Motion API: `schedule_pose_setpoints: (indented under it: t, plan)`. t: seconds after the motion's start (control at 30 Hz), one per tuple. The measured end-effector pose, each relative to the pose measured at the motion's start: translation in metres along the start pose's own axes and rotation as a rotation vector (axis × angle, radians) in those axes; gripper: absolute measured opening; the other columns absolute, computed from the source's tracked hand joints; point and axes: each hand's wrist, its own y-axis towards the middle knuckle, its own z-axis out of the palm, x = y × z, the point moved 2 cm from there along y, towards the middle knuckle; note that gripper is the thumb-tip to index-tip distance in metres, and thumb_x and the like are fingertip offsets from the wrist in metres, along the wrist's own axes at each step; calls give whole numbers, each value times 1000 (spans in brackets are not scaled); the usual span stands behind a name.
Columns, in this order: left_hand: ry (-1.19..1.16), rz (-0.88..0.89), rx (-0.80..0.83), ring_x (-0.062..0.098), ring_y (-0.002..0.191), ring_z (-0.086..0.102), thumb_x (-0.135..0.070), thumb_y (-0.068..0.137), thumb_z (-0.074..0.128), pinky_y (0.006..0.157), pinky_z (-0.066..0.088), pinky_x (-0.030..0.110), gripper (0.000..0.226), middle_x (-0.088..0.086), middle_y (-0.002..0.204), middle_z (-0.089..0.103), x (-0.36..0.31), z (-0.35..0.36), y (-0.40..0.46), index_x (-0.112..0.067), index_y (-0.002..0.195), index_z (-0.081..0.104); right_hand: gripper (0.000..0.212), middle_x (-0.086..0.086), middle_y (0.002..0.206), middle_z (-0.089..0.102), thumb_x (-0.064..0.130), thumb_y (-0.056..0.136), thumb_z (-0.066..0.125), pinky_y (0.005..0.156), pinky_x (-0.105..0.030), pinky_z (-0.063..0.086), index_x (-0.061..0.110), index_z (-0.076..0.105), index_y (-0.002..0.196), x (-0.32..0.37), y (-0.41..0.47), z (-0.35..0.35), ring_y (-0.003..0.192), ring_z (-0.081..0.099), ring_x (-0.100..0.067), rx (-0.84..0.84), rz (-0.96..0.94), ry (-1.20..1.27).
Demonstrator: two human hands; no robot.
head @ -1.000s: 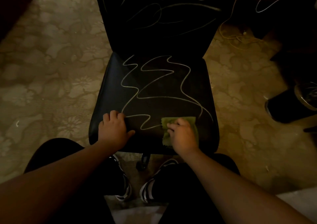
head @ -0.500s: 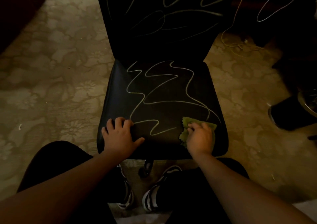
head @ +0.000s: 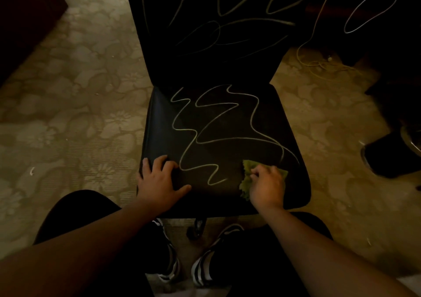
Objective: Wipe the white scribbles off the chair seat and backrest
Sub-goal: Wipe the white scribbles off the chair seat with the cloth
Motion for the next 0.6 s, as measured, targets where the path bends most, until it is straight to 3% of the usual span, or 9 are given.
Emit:
schedule_pose_setpoints:
  t: [0.1, 0.27, 0.37, 0.5, 0.6]
  plan:
    - [-27, -29, -5, 45, 154, 1, -74, 77, 67, 121, 16, 68, 78, 0, 166, 20, -7, 5, -4, -38, 142, 42, 15, -2, 118, 53, 26, 97, 54, 91, -39, 47, 29, 65, 108, 11, -8, 7, 109, 53, -24, 9, -16, 11]
    - [-57, -55, 6, 44, 154, 0, -76, 78, 65, 118, 19, 71, 78, -1, 164, 18, -13, 9, -9, -38, 141, 40, 11, 2, 111, 53, 28, 97, 54, 87, -38, 47, 30, 64, 101, 42, -37, 25, 102, 52, -21, 86, -280, 7]
    - [-50, -45, 6, 42, 154, 3, -80, 76, 61, 117, 23, 68, 78, -3, 162, 18, -13, 10, -13, -42, 140, 39, 8, 2, 107, 52, 27, 96, 54, 84, -38, 47, 31, 60, 98, 44, -44, 27, 101, 51, -21, 98, -341, -10]
    - [-18, 15, -36, 36, 149, 17, -87, 72, 55, 113, 36, 58, 80, -6, 158, 27, 2, 4, -7, -44, 138, 42, 11, 1, 109, 51, 22, 95, 56, 86, -36, 46, 31, 61, 101, 27, -29, 17, 105, 50, -22, 48, -219, -11]
    - [-51, 28, -59, 38, 148, 22, -90, 66, 50, 117, 34, 55, 86, -2, 157, 30, 11, 4, -3, -42, 137, 45, 12, -2, 112, 52, 23, 97, 55, 87, -39, 48, 29, 62, 103, 12, -14, 11, 105, 52, -24, 17, -70, 48]
